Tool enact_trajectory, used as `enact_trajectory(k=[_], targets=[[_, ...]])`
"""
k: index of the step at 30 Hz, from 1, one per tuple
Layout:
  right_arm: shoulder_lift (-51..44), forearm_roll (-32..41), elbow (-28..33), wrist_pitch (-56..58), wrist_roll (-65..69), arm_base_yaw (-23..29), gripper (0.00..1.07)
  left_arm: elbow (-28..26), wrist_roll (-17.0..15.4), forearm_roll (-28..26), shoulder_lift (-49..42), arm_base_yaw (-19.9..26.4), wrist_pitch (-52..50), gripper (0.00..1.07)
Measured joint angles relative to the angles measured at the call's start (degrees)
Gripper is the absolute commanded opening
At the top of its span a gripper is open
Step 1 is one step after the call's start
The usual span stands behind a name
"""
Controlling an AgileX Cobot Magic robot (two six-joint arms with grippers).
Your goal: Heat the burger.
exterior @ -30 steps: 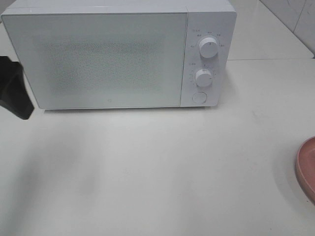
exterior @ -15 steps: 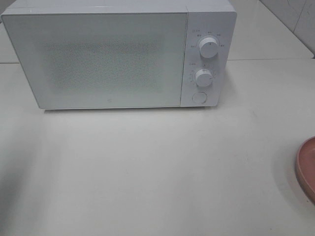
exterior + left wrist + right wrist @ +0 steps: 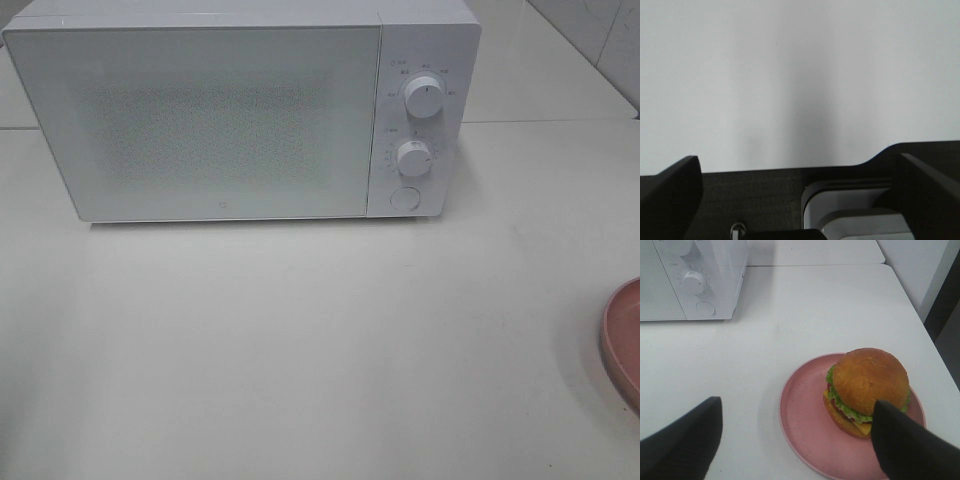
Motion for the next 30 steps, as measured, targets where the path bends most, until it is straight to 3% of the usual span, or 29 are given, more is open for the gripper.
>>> enact_trajectory(k=[9,30], targets=[[0.0,0.0,0.0,0.0,0.0,0.0,0.76,1.8,0.0,1.0,-13.2,0.0,-2.8,0.98],[0.0,0.0,0.0,0.0,0.0,0.0,0.76,1.8,0.0,1.3,-26.9,0.0,-3.3,0.98]])
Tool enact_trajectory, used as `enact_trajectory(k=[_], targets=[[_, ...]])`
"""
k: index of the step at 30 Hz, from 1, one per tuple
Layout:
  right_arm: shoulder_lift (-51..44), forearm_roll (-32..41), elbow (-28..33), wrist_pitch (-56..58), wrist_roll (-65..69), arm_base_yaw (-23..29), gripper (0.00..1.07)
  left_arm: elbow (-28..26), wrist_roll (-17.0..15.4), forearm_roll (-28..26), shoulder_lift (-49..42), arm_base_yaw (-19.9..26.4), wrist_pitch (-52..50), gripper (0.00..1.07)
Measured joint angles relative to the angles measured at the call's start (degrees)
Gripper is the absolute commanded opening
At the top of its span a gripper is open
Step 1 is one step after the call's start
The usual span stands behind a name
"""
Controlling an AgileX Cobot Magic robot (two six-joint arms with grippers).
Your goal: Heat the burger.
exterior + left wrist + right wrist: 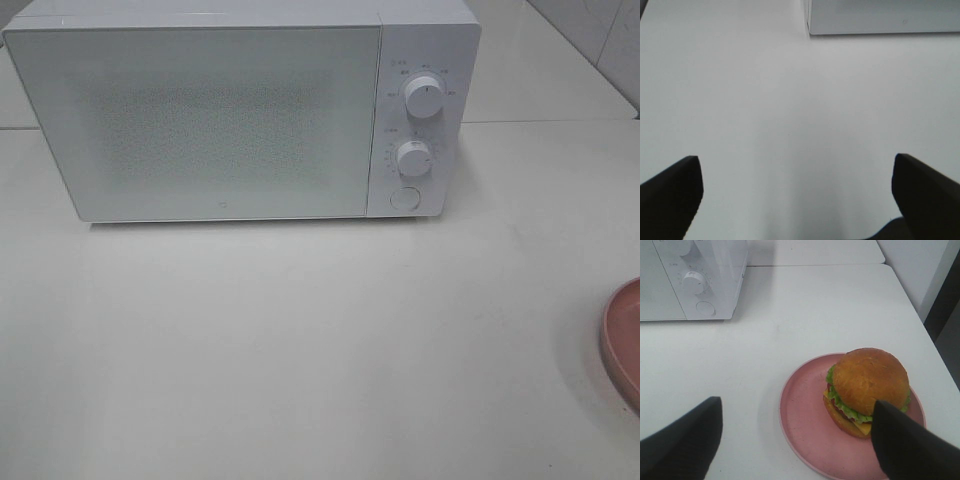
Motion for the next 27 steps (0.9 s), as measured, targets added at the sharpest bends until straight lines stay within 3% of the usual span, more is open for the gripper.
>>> enact_trajectory(k=[8,27], targets=[[0.0,0.0,0.0,0.0,0.0,0.0,0.76,0.2,0.0,0.1,-10.9,3.6,-0.2,0.98],[0.0,0.0,0.0,0.0,0.0,0.0,0.76,0.2,0.0,0.1,-11.1,3.7,-0.2,0.98]])
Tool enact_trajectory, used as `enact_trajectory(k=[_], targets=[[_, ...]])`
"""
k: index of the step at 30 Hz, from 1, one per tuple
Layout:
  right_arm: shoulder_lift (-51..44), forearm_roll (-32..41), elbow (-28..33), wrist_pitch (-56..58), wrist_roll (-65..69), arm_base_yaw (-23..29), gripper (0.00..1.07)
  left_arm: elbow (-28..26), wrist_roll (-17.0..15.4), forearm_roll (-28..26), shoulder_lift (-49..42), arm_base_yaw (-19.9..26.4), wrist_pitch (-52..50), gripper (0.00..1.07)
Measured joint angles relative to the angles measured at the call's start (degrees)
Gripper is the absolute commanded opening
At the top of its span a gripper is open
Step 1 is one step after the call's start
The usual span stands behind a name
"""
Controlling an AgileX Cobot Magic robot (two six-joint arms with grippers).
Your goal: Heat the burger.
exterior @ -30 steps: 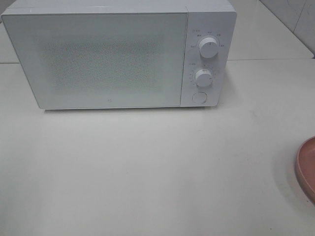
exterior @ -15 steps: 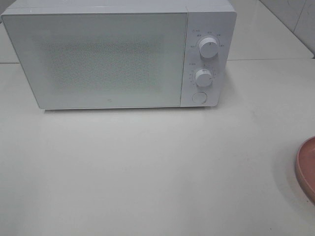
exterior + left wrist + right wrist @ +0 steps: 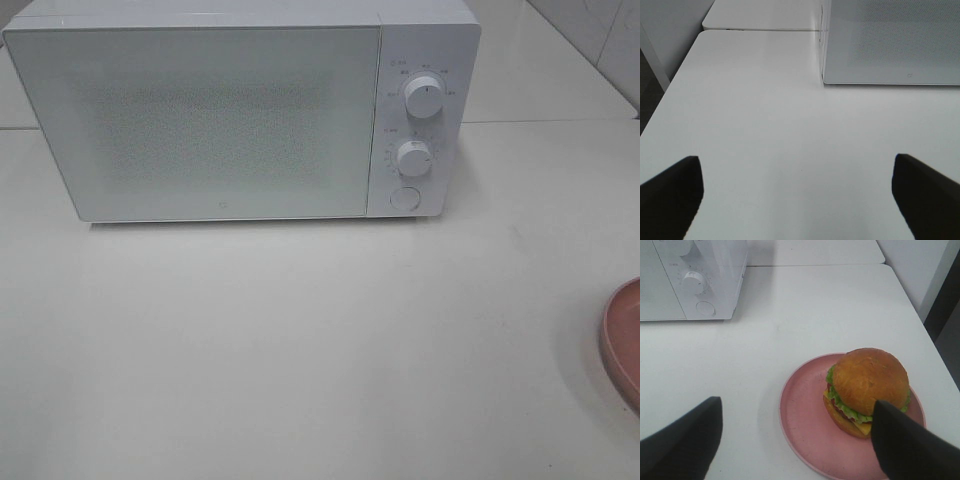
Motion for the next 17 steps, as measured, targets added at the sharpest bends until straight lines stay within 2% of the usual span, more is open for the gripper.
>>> enact_trajectory(k=[17], targets=[[0.0,0.0,0.0,0.0,0.0,0.0,0.76,0.0,0.0,0.0,0.0,0.0,0.0,0.98]])
